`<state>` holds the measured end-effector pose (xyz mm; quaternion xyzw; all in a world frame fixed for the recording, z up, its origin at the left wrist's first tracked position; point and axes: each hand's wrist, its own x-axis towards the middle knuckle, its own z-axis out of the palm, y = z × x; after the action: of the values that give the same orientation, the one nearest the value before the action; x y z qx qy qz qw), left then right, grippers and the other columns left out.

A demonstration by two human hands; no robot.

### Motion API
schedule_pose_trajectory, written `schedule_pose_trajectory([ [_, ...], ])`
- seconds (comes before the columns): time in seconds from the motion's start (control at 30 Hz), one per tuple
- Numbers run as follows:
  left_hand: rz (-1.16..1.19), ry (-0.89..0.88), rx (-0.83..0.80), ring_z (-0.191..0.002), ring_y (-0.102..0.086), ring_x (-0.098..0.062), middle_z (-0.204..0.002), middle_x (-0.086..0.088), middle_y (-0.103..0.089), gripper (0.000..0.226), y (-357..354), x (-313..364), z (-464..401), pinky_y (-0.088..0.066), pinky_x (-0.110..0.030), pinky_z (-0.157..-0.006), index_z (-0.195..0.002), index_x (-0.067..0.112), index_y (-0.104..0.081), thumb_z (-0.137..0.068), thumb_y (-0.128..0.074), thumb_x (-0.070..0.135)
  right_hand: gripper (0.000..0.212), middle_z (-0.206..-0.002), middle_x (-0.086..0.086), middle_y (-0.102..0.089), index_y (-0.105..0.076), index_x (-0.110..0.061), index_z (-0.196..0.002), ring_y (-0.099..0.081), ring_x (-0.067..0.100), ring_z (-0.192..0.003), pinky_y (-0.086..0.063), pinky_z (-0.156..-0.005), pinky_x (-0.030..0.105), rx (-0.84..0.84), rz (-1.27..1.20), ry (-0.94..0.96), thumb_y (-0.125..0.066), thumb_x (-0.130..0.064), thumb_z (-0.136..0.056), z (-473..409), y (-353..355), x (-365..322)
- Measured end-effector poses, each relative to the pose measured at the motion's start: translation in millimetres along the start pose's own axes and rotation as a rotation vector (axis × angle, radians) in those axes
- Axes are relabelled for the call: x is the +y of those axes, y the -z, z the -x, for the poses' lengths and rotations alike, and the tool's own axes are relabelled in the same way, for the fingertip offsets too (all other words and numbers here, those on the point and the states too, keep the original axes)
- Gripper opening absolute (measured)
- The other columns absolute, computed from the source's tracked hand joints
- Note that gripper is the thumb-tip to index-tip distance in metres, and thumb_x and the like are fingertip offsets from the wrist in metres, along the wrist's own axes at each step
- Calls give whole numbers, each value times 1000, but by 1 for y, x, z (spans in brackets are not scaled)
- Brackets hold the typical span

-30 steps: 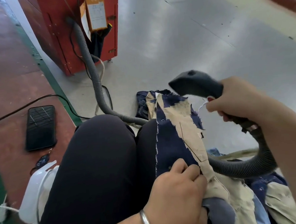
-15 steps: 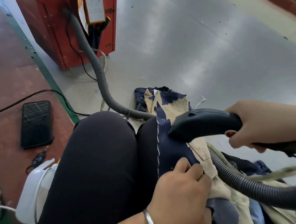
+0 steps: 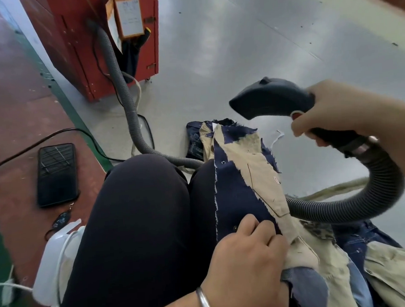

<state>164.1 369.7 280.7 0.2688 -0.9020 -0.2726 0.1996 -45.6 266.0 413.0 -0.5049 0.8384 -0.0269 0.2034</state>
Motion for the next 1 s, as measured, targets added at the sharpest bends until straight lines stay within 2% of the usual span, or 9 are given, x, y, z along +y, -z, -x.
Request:
schedule_pose_trajectory([
  [0.13, -31, 1, 39, -65, -48, -20, -74, 0, -53, 15, 1, -5, 0, -40, -31, -43, -65, 15, -54, -60, -41, 21, 13, -45, 9, -64, -65, -16, -69, -61, 20, -35, -47, -33, 24, -26, 10, 89, -75, -9, -64, 47, 10, 22],
  [0.23, -94, 4, 111, -62, -50, -24, -72, -3, -56, 16, 2, -9, -1, -42, -33, -47, -66, 13, -59, -65, -43, 14, 31, -44, 0, -63, -63, -47, -78, -61, 16, -34, -54, -41, 38, -123, 124, 47, -75, -29, -55, 82, -4, 33],
  [0.3, -142, 2, 171, -59, -50, -24, -69, -2, -56, 18, 2, -9, -1, -41, -33, -48, -64, 15, -60, -68, -43, 10, 39, -46, -11, -64, -57, -58, -81, -58, 6, -35, -56, -45, 36, -179, 225, 44, -66, -46, -45, 92, -17, 39],
  [0.37, -176, -16, 210, -56, -47, -23, -66, -1, -55, 18, 2, -7, 0, -38, -31, -47, -60, 16, -58, -70, -45, 8, 39, -51, -16, -64, -60, -51, -80, -57, 3, -37, -52, -44, 28, -217, 269, 47, -56, -50, -41, 93, -27, 41],
  [0.5, -171, -53, 184, -53, -44, -22, -63, -1, -51, 12, 0, -4, 2, -33, -27, -46, -56, 15, -55, -61, -45, 12, 13, -49, -8, -65, -63, -22, -73, -58, 7, -35, -45, -38, 20, -242, 153, 39, -72, -21, -65, 76, -40, 35],
  [0.6, -151, -26, 138, -52, -44, -21, -62, 0, -50, 15, 0, -3, 0, -33, -26, -44, -56, 15, -54, -60, -41, 12, 14, -45, -4, -63, -63, -18, -82, -61, 12, -37, -46, -38, 21, -171, 68, 67, -72, -14, -74, 50, -47, 24],
  [0.7, -129, 18, 123, -53, -45, -22, -64, -1, -51, 16, 2, -2, 0, -36, -26, -45, -57, 15, -55, -60, -40, 11, 14, -52, 7, -64, -62, -10, -88, -63, 22, -42, -55, -43, 34, -84, 10, 30, -71, -8, -77, 21, -54, 14],
  [0.87, -117, 88, 72, -58, -49, -21, -69, 1, -55, 19, 8, -9, 2, -44, -31, -46, -61, 17, -59, -60, -40, 14, 15, -50, 10, -64, -59, -8, -84, -60, 20, -36, -48, -38, 28, 114, -117, -81, -71, -5, -77, 4, -32, 34],
  [1.0, -109, 175, 71, -61, -52, -21, -71, 2, -56, 20, 22, -20, -3, -47, -34, -49, -63, 17, -58, -62, -38, 18, 15, -48, 8, -65, -61, -10, -76, -62, 20, -36, -47, -33, 27, 120, -133, -70, -74, -6, -71, 39, -7, 60],
])
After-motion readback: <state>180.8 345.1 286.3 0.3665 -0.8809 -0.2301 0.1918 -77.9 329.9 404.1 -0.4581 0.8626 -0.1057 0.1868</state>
